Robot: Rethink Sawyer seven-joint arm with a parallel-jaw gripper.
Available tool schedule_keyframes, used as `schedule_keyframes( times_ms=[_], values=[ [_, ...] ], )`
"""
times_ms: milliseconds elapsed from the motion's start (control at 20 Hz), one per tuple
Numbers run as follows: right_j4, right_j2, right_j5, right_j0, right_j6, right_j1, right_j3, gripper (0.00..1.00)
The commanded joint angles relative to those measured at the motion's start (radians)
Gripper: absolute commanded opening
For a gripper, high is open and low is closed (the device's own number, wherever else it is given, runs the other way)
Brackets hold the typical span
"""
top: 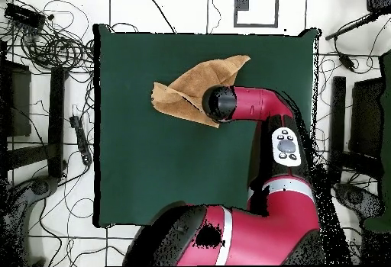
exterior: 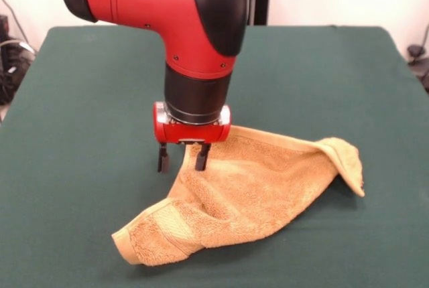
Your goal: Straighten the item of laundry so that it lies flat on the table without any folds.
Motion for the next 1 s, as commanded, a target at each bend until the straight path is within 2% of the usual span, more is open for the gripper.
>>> schedule_keyframes(
  times_ms=[50,400,800,850,1000],
  values=[
    [-0.009,0.080,-0.048,-0.013,0.071,0.178,0.006,1.00],
    [0.011,0.095,-0.049,-0.027,0.076,0.182,0.016,1.00],
    [0.025,0.066,-0.038,-0.008,0.116,0.187,0.013,1.00],
    [0.029,0.065,-0.036,-0.007,0.114,0.188,0.011,0.00],
    [0.032,0.064,-0.036,-0.006,0.110,0.189,0.010,0.00]
  ],
)
